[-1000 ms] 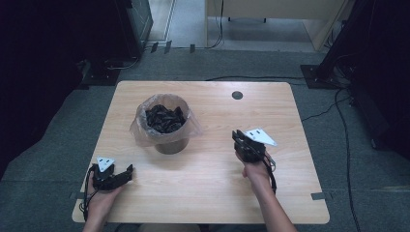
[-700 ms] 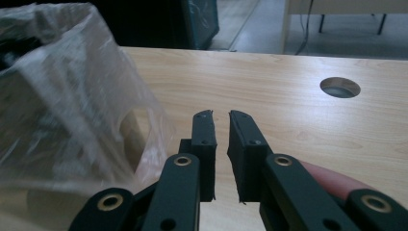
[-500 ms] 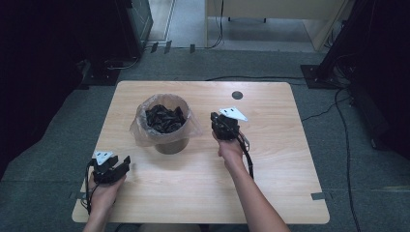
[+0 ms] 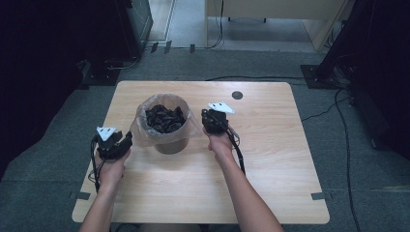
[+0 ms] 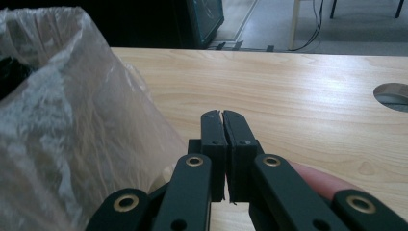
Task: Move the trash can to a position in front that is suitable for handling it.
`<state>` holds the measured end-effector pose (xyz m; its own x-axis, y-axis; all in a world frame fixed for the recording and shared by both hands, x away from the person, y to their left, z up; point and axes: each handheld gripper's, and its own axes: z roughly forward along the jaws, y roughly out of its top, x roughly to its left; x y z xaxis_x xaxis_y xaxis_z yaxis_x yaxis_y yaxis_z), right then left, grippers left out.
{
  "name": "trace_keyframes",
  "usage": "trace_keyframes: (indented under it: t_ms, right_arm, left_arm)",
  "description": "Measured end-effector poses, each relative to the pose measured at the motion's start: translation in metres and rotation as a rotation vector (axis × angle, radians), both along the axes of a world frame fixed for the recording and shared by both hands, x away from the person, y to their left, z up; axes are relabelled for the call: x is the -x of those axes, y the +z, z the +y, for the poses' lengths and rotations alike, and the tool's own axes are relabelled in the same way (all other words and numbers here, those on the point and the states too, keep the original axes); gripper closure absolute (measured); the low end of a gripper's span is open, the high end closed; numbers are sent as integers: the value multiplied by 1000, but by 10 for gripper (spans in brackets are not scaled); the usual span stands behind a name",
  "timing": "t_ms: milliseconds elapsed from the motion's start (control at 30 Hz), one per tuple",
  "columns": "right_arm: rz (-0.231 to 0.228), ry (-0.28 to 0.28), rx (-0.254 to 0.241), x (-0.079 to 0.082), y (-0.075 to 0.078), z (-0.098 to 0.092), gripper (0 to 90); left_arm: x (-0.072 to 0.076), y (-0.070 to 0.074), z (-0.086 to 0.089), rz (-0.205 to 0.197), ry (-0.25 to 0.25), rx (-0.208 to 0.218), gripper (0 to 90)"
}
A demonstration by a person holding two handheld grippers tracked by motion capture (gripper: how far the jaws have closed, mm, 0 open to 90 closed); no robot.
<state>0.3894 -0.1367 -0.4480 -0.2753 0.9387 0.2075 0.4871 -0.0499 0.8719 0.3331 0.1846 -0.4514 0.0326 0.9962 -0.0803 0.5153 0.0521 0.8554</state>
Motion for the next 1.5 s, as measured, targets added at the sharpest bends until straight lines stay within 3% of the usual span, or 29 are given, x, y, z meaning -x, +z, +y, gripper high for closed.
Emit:
trace_keyframes:
  t_ms: [200, 433, 533, 600, 700, 767, 867, 1200, 1500]
  right_arm:
    - [-11, 0, 1, -5, 3, 5, 891]
    - [-12, 9, -3, -11, 2, 15, 884]
    - [-19, 25, -7, -11, 1, 22, 871]
    - [-8, 34, -12, -11, 1, 26, 872]
    - [-13, 54, 8, -11, 1, 30, 873]
    - [-4, 60, -20, -10, 2, 30, 900]
    - [3, 53, -16, -9, 2, 27, 900]
    - [-14, 92, 15, 5, 6, 11, 900]
    - [-8, 81, 18, 25, 6, -11, 900]
  left_arm:
    - [-23, 6, -14, -21, 3, -15, 683]
    - [-38, 1, -30, -13, -11, 29, 743]
    - [-38, 0, -33, -18, -9, 25, 824]
    - [-39, 0, -37, -30, -33, 20, 900]
    - [-40, 0, -39, -32, -70, 46, 900]
    - [-39, -1, -41, -34, -86, 50, 900]
    - [-38, -2, -44, -32, -130, 64, 900]
    - [-32, -2, -55, -37, -162, 54, 900]
    - [-21, -2, -74, -32, -200, 65, 900]
